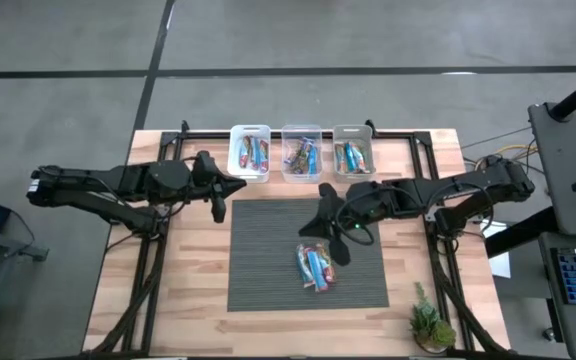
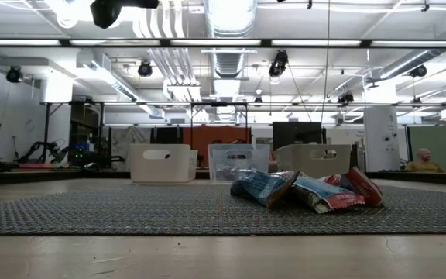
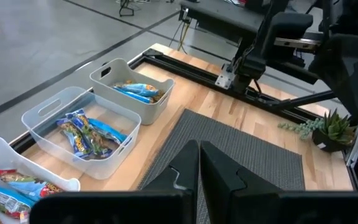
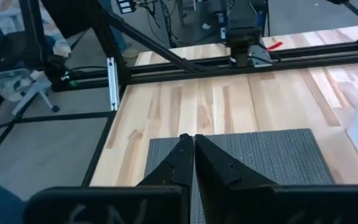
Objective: Pick and place Granola Bars by type
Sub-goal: Put the yellow granola bar into the white bin
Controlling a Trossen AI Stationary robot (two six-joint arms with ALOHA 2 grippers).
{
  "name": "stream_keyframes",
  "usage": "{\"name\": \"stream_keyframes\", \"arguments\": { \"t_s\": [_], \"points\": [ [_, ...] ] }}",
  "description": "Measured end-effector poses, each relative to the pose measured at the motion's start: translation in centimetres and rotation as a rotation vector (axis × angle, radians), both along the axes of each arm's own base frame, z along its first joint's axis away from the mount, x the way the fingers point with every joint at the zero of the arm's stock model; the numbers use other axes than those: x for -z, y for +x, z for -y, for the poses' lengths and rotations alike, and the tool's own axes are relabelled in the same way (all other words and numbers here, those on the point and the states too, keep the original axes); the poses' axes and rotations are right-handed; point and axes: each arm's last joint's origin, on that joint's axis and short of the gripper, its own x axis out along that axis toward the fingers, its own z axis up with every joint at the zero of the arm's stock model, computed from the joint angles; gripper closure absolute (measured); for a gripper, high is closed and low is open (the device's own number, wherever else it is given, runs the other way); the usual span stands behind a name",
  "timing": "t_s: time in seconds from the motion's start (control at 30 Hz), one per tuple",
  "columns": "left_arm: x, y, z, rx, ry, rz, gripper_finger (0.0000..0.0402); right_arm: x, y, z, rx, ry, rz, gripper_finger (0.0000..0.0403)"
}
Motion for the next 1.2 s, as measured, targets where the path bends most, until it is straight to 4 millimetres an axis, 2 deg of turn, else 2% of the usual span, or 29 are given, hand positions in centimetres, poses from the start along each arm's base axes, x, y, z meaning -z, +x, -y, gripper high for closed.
{"name": "stream_keyframes", "arguments": {
  "t_s": [0.7, 0.9, 1.03, 1.2],
  "points": [
    [-0.6, 0.3, 0.2, 0.076, 0.000, 0.054, 0.0402, -0.1, 0.1, 0.0, 0.016, -0.014, 0.015, 0.0395],
    [-2.2, 0.6, 0.8, 0.264, 0.015, 0.210, 0.0402, -1.0, 0.3, -0.2, -0.026, -0.014, 0.116, 0.0395],
    [-3.3, 0.6, 1.1, 0.378, 0.077, 0.322, 0.0402, -1.0, 0.4, -0.1, -0.021, -0.006, 0.120, 0.0395],
    [-3.7, 0.6, 1.1, 0.376, 0.105, 0.355, 0.0402, -1.0, 0.4, -0.1, -0.029, -0.025, 0.125, 0.0394]
  ]
}}
